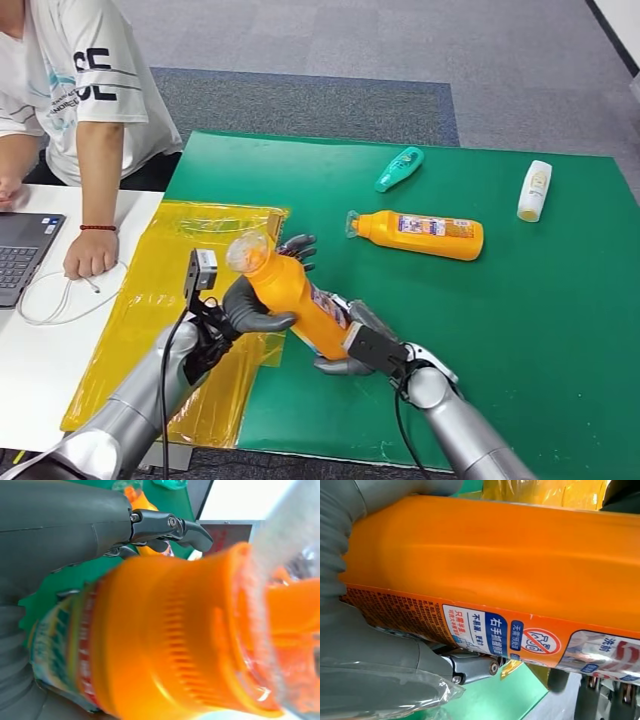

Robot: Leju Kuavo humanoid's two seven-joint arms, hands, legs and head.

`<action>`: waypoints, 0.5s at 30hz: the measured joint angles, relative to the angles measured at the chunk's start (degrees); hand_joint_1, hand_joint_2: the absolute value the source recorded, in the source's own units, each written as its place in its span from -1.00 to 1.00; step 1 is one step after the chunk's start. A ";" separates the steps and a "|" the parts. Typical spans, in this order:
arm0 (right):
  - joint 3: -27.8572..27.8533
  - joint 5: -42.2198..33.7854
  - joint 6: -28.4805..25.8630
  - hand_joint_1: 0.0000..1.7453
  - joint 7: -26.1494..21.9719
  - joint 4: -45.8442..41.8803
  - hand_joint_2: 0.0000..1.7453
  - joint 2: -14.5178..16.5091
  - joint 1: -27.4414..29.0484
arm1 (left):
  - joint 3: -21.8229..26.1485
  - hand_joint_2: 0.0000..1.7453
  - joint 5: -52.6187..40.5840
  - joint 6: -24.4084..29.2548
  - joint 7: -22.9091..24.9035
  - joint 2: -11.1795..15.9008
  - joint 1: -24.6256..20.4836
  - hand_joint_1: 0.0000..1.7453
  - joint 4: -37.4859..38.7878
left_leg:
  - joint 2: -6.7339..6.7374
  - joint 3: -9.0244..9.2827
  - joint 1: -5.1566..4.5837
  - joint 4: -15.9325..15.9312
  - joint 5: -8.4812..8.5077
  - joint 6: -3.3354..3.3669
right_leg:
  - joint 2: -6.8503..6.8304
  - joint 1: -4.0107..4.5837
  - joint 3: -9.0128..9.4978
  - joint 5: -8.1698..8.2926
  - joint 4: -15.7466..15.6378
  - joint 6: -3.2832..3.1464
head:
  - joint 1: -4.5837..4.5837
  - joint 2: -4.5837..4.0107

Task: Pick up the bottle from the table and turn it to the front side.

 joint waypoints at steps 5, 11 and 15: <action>0.02 0.07 -0.20 1.00 0.02 0.17 1.00 0.15 -0.18 | -0.44 1.00 0.71 -0.16 0.15 -0.72 -0.38 -1.00 0.04 | 0.00 0.00 0.00 0.00 0.00 0.00 | 0.00 0.00 -0.01 0.00 0.00 0.00 | 0.00 0.00; 0.05 0.09 -0.37 1.00 0.02 0.58 1.00 0.34 -0.52 | -0.95 1.00 1.14 -0.27 0.48 -1.12 -0.85 -1.00 0.39 | 0.00 0.00 0.00 0.00 0.00 0.00 | 0.00 0.00 -0.01 0.00 0.00 0.00 | -0.01 -0.01; 0.20 0.13 -0.57 1.00 0.02 0.91 1.00 0.45 -0.86 | -1.33 1.00 1.61 -0.21 0.87 -1.19 -1.37 -1.00 0.96 | 0.00 -0.01 0.00 0.00 0.00 0.00 | 0.00 0.00 -0.01 0.00 0.00 0.00 | 0.01 0.00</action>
